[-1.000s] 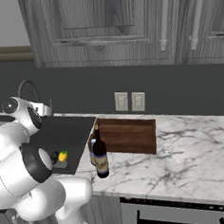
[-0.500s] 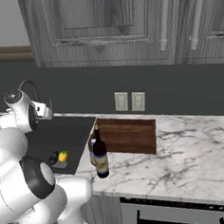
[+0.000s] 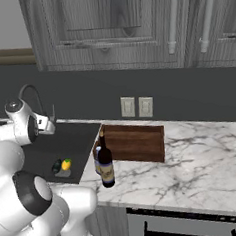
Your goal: Pick up all produce items and place them in the sink. Turn on the sink faucet to wash them. Then turn the sink off and put them in the tray.
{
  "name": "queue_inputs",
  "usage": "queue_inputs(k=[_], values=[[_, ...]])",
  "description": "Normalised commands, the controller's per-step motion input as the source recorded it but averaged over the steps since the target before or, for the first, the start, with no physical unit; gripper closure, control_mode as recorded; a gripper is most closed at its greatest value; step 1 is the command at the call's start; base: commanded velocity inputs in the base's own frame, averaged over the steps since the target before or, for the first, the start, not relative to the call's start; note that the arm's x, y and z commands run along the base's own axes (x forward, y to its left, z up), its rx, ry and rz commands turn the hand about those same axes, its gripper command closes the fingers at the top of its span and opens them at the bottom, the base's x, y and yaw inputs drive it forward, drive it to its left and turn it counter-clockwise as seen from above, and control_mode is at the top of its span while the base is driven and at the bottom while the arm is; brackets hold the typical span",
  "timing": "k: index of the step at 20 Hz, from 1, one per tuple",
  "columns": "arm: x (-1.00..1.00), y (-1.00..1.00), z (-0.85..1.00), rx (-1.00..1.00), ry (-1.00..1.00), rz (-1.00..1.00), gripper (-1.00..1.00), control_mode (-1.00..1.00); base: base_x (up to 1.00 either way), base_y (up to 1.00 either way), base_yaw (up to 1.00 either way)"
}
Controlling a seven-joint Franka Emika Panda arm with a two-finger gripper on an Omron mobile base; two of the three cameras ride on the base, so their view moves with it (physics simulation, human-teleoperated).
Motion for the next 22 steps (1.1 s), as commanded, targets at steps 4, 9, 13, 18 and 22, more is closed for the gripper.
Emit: queue_inputs(k=[4, 9, 13, 18, 22], values=[[-0.1, -0.07, -0.35, 0.0, 0.0, 0.0, -1.0, -1.0, 0.0, 0.0, 0.0], [-0.05, -0.04, -0.26, 0.0, 0.04, 0.0, -1.0, -1.0, 0.0, 0.0, 0.0], [-0.23, 0.0, -0.22, 0.0, 0.07, 0.0, -1.0, -1.0, 0.0, 0.0, 0.0], [-0.3, -0.02, -0.28, 0.0, 0.02, 0.0, -1.0, -1.0, 0.0, 0.0, 0.0], [-0.2, -0.03, -0.31, 0.0, 0.0, 0.0, -1.0, -1.0, 0.0, 0.0, 0.0]])
